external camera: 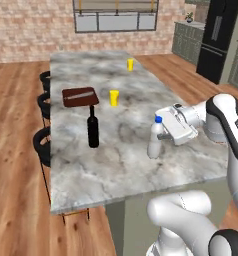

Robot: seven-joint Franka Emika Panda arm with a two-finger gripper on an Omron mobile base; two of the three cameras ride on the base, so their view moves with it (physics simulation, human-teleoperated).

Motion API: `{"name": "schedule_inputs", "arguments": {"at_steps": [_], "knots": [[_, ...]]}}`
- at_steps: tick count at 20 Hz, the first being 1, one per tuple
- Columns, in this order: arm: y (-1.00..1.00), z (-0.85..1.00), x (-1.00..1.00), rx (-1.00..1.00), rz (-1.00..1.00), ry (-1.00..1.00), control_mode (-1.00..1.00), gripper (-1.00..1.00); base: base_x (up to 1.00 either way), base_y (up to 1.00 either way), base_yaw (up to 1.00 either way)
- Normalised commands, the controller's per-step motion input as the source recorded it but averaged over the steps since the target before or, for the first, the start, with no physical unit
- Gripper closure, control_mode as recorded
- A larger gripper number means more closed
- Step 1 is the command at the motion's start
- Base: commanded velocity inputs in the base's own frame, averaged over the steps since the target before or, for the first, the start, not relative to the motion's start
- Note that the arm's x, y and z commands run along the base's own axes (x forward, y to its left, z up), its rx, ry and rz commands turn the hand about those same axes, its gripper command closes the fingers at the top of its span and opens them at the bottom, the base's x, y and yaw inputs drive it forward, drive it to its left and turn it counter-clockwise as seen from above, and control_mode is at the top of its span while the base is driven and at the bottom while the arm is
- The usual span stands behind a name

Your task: Place the drinks on the dining counter in a tight cluster.

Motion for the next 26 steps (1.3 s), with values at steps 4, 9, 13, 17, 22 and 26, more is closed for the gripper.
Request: {"name": "schedule_inputs", "arguments": {"at_steps": [4,9,13,17,22,26], "knots": [[0.0,0.0,0.0,0.0,0.0,0.0,1.0,1.0,0.38,0.21,-0.09],[0.0,0.0,0.0,0.0,0.0,0.0,1.0,1.0,0.04,0.0,0.0],[0.0,0.0,0.0,0.0,0.0,0.0,1.0,1.0,0.0,0.0,0.0],[0.0,0.0,0.0,0.0,0.0,0.0,1.0,1.0,0.16,0.0,0.0],[0.01,0.02,0.17,0.0,0.0,0.04,-1.0,1.0,0.51,0.02,0.0],[0.06,0.17,0.82,-0.06,0.02,0.23,-1.0,1.0,0.0,0.0,0.0]]}}
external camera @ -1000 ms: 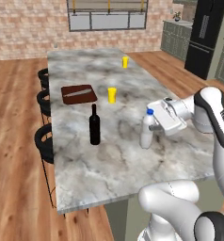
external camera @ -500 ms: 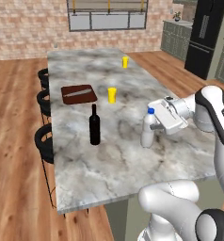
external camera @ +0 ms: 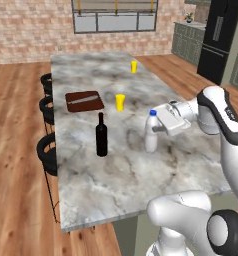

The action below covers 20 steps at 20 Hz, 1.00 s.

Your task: Place the drinks on the dining counter in a tight cluster.

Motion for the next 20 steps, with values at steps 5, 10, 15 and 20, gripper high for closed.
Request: {"name": "schedule_inputs", "arguments": {"at_steps": [5,10,15,20], "knots": [[0.02,0.05,0.63,-0.06,0.02,0.15,-1.0,1.0,0.0,0.0,0.0],[0.06,-0.04,0.89,-0.15,0.01,0.01,-1.0,1.0,0.0,0.0,0.0],[0.15,-0.32,0.5,-0.11,0.0,-0.09,-1.0,1.0,0.0,0.0,0.0],[0.07,-0.54,0.36,0.0,0.0,-0.08,-1.0,1.0,0.0,0.0,0.0]]}}
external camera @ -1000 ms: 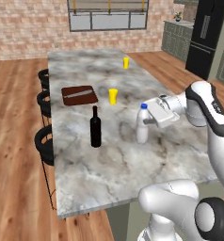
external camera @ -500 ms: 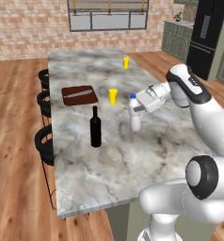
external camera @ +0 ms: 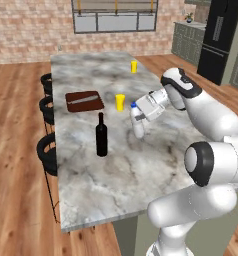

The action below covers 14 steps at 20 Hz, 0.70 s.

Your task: Place the drinks on the dining counter in a tight cluster.

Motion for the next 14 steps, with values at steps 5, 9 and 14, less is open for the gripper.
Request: {"name": "schedule_inputs", "arguments": {"at_steps": [5,9,14], "knots": [[0.0,-0.45,-0.02,0.0,0.0,0.0,-1.0,1.0,0.0,0.0,0.0],[0.02,-0.32,-0.03,0.01,0.0,-0.01,-1.0,1.0,0.0,0.0,0.0],[0.19,-0.16,0.02,0.07,0.0,-0.12,-1.0,1.0,0.0,0.0,0.0]]}}
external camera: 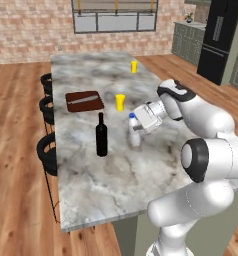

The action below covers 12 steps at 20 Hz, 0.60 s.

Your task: Place the drinks on the dining counter in a tight cluster.

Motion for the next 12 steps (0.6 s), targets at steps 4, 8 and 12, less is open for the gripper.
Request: {"name": "schedule_inputs", "arguments": {"at_steps": [4,8,12], "knots": [[0.21,-0.3,0.0,0.15,0.0,-0.2,-1.0,1.0,0.0,0.0,0.0],[0.1,-0.24,0.01,0.14,0.0,-0.13,-1.0,1.0,0.0,0.0,0.0],[0.01,-0.08,0.14,0.07,0.0,-0.02,-1.0,1.0,0.0,0.0,0.0]]}}
